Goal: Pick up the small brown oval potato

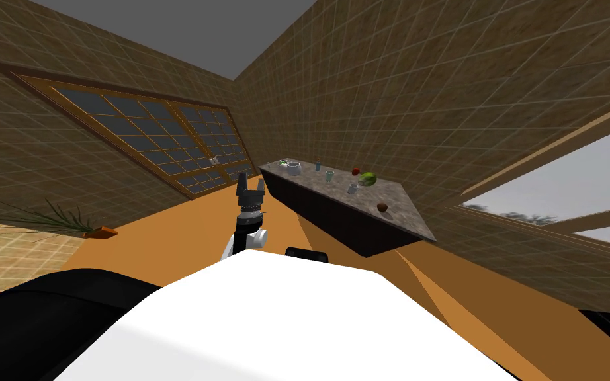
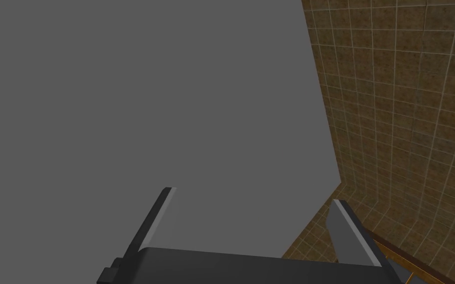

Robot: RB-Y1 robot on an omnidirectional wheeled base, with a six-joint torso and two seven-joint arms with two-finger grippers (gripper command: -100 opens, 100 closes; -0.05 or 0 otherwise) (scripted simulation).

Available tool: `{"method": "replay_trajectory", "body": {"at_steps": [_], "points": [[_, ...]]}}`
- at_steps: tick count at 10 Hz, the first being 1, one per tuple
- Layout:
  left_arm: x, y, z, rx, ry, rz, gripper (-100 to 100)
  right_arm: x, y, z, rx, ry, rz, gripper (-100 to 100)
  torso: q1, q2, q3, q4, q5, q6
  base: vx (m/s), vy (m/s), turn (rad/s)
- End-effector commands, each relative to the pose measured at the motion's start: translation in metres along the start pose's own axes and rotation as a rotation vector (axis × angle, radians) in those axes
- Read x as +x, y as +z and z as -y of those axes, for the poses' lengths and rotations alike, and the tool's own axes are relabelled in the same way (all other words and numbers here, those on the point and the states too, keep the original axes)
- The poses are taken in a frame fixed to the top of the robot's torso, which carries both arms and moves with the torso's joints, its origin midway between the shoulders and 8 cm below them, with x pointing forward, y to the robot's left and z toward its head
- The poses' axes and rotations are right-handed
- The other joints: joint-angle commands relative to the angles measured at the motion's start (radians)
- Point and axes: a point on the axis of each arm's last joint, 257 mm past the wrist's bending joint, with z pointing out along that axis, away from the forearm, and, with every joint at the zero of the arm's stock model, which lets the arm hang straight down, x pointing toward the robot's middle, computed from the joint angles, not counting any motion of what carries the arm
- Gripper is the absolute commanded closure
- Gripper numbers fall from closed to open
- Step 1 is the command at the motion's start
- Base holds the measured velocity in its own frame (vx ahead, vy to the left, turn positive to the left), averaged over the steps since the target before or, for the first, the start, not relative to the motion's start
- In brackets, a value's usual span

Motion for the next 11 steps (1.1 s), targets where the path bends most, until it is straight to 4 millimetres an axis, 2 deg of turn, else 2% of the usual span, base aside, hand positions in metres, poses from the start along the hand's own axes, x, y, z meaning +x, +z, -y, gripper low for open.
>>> {"method": "replay_trajectory", "body": {"at_steps": [1,2,3,4,5,6,7,8,9,10,11], "points": [[0.0,0.0,0.0,0.0,0.0,0.0,0,-0.007,-0.007,0.011,0.045,-0.023,-0.011,-100,0.0,0.0,0.0,0.0,0.0,0.0,0.051,0.04,0.064],[0.0,0.0,0.0,0.0,0.0,0.0,0,-0.013,-0.016,0.03,0.104,-0.014,-0.012,-100,0.0,0.0,0.0,0.0,0.0,0.0,0.076,0.041,0.135],[0.0,0.0,0.0,0.0,0.0,0.0,0,-0.018,-0.019,0.03,0.116,-0.039,-0.019,-100,0.0,-0.001,-0.001,0.0,0.0,0.0,0.063,0.032,0.083],[0.0,0.0,0.0,0.0,0.0,0.0,0,-0.025,-0.028,0.046,0.17,-0.029,-0.017,-100,-0.001,-0.001,-0.001,0.0,0.0,0.0,0.074,0.047,0.142],[0.0,0.0,0.0,0.0,0.0,0.0,0,-0.03,-0.03,0.046,0.181,-0.052,-0.023,-100,0.0,-0.002,-0.001,0.0,0.0,0.0,0.064,0.025,0.063],[0.0,0.0,0.0,0.0,0.0,0.0,0,-0.039,-0.039,0.061,0.233,-0.049,-0.019,-100,-0.001,-0.001,-0.001,0.0,0.0,0.0,0.078,0.026,0.133],[0.0,0.0,0.0,0.0,0.0,0.0,0,-0.043,-0.041,0.06,0.241,-0.066,-0.024,-100,-0.001,-0.002,-0.001,0.0,0.0,0.0,0.075,0.02,0.08],[0.0,0.0,0.0,0.0,0.0,0.0,0,-0.055,-0.051,0.072,0.294,-0.076,-0.02,-100,-0.001,-0.002,-0.001,0.0,0.0,0.001,0.105,0.004,0.134],[0.0,0.0,0.0,0.0,0.0,0.0,0,-0.057,-0.052,0.071,0.297,-0.081,-0.021,-100,-0.002,-0.003,-0.002,-0.001,-0.001,0.0,0.089,0.002,0.059],[0.0,0.0,0.0,0.0,0.0,0.0,0,-0.069,-0.061,0.081,0.342,-0.085,-0.014,-100,-0.002,-0.003,-0.002,-0.001,-0.001,0.001,0.1,0.02,0.112],[0.0,0.0,0.0,0.0,0.0,0.0,0,-0.071,-0.062,0.08,0.347,-0.096,-0.016,-100,-0.002,-0.003,-0.002,-0.001,0.0,0.0,0.085,0.01,0.076]]}}
